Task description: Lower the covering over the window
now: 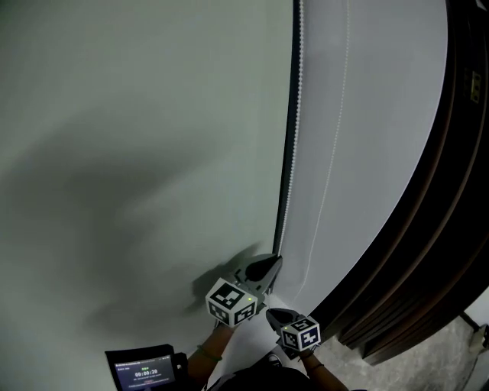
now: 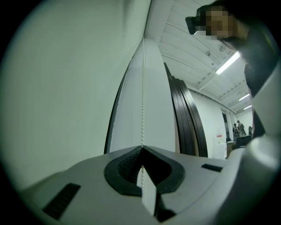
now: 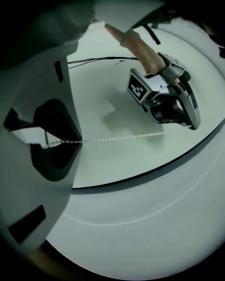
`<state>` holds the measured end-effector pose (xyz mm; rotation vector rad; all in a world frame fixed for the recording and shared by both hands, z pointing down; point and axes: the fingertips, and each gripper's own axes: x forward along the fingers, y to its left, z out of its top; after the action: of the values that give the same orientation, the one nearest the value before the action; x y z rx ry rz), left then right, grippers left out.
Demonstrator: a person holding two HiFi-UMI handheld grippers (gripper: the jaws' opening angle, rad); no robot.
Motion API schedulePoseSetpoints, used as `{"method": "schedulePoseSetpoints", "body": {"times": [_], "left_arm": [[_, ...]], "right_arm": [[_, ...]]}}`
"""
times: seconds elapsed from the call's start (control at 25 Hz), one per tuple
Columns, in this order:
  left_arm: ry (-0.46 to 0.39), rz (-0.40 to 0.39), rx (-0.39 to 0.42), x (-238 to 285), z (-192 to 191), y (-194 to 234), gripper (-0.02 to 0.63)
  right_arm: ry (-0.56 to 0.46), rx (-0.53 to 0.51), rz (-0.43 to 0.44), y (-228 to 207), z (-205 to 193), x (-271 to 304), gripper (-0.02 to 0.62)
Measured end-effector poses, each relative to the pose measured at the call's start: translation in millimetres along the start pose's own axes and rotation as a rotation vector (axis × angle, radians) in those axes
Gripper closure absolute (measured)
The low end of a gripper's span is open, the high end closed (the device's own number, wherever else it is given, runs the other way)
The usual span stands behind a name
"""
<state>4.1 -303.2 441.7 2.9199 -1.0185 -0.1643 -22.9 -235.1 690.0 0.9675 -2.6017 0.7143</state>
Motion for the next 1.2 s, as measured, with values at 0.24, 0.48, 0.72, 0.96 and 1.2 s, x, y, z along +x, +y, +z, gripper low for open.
{"method": "schedulePoseSetpoints", "body": {"times": [0.24,0.48,0.72,0.96,1.2], "left_arm": [[0.345,0.057,-0.059,-25,-135,9,0.603],[0.431,0.104,-0.101,-45,-178,18,0.603],[0.428,0.114,-0.106,-50,-173,36,0.603],[0.432,0.102,-0.077,-49,-166,40,0.569],[0.355,0.105,-0.122,-47,-147,33,0.515]], "right_arm": [[0.036,0.012,-0.024,-3,-21,-6,0.575],[0.017,0.027,-0.027,3,-16,-9,0.575],[-0.02,0.043,-0.051,12,-9,-11,0.574],[-0.065,0.071,-0.08,8,4,-20,0.57],[-0.141,0.086,-0.144,-2,21,-42,0.54]]}}
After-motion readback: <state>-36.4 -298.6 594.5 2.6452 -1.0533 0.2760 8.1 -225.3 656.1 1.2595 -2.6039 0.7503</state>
